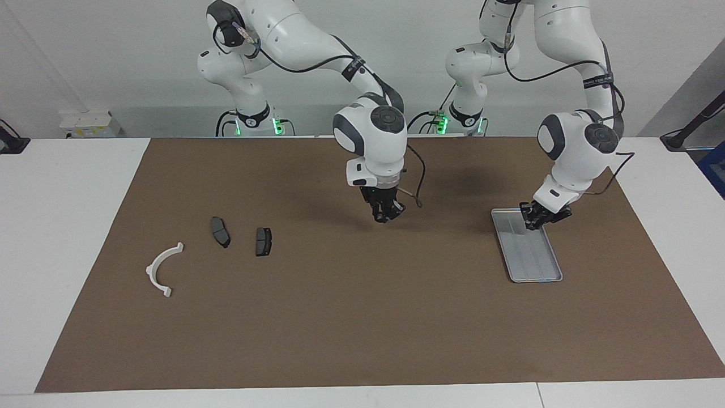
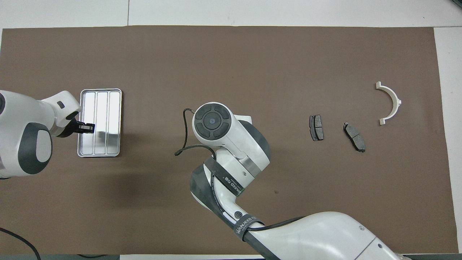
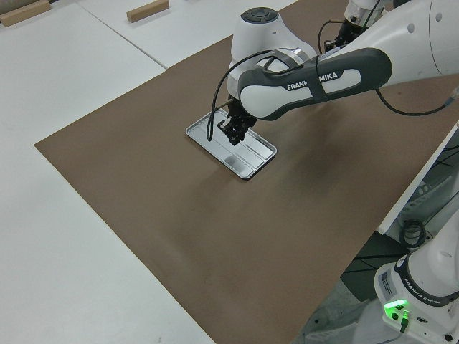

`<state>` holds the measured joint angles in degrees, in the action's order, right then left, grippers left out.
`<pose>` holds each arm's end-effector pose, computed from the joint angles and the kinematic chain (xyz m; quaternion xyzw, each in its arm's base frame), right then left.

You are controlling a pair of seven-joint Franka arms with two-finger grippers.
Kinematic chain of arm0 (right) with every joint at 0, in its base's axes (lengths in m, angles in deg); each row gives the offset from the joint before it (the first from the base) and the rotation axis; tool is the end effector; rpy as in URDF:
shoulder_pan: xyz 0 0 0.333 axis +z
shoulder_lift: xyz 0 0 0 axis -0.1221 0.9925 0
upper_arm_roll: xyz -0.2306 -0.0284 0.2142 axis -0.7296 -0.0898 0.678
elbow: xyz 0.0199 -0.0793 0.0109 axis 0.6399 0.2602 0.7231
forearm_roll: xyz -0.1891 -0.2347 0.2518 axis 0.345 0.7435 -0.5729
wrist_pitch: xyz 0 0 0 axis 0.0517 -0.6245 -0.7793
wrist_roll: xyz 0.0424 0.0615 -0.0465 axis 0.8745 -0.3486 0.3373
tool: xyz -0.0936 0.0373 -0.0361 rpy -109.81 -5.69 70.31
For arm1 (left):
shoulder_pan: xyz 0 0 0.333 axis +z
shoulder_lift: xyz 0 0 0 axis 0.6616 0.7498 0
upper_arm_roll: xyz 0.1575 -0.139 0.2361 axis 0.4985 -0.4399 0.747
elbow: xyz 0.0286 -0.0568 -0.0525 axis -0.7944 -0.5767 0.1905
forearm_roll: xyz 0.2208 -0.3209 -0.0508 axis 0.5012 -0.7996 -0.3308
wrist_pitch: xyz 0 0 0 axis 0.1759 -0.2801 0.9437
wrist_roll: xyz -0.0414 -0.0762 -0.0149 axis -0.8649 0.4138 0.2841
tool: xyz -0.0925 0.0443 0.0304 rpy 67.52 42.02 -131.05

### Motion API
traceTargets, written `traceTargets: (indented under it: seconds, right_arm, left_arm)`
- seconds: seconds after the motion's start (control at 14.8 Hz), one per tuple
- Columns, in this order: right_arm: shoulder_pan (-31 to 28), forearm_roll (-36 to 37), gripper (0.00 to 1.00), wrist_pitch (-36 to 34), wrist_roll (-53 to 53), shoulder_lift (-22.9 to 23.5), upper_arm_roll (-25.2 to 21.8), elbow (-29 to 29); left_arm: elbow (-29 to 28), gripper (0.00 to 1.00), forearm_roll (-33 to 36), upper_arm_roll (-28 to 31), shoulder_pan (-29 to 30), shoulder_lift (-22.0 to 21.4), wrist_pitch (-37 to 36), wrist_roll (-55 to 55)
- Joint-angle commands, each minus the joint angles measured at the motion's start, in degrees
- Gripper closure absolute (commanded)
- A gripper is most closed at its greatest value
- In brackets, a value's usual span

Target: Pick bearing gear from pile to tray

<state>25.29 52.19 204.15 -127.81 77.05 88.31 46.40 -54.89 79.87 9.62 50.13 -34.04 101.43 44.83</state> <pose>0.5333 0.4390 0.3372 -0.9248 0.3799 -0.0145 0.0129 0.5538 0.0173 0.3354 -0.9962 0.0871 -0.0051 0.0022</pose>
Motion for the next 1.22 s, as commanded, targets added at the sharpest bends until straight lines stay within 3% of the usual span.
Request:
traceTargets:
  seconds: [0.0, 0.27, 0.54, 0.61, 0.68, 0.74, 0.81, 0.88, 1.01, 1.15]
  right_arm:
    - [0.0, 1.9, 1.0, 4.5, -1.6, 3.1, -0.2, -0.3]
    - [-0.4, 2.2, 1.0, 7.0, -1.5, 4.5, -0.2, -0.1]
    - [-0.7, 2.2, 1.0, 7.1, -1.7, 4.5, -0.2, 0.1]
    - [-0.8, 2.1, 0.79, 6.6, -1.7, 4.5, -0.2, 0.1]
    - [-0.9, 2.1, 0.22, 6.2, -1.7, 4.5, -0.3, -0.1]
    - [-0.9, 2.0, 0.0, 5.7, -1.7, 4.4, -0.5, -0.6]
    - [-1.0, 1.9, 0.0, 5.1, -1.8, 4.1, -0.7, -1.2]
    - [-1.7, 1.4, 0.0, 4.1, -1.7, 3.8, -0.7, -2.6]
    - [-5.0, 1.2, 0.0, -0.7, -1.0, 2.4, -0.4, -5.9]
    - [-9.3, 0.4, 0.0, -2.5, 3.2, -1.6, 0.3, -6.0]
  left_arm:
    - [-4.0, 1.0, -0.5, -0.1, -0.3, -1.8, 3.6, -1.8]
    - [-6.2, 1.0, -0.5, -0.1, -1.3, -0.1, 8.3, -3.5]
    - [-6.2, 1.0, -0.4, -0.1, -2.1, 1.1, 8.7, -5.2]
    - [-6.2, 1.0, -0.5, -0.1, -2.2, 1.2, 9.5, -5.3]
    - [-6.0, 0.92, -0.5, -0.1, -2.1, 1.3, 9.6, -5.1]
    - [-5.5, 0.23, -0.4, -0.1, -2.1, 1.4, 8.9, -4.3]
    - [-4.2, 0.0, -0.4, -0.1, -2.0, 1.1, 7.3, -4.1]
    - [-1.1, 0.0, -0.4, -0.1, -2.1, 0.5, 2.6, -4.1]
    - [10.6, 0.0, -0.4, -0.8, -2.2, -0.4, -12.1, -4.5]
    - [21.7, 0.0, -0.6, -1.8, -5.9, -0.4, -22.5, -10.2]
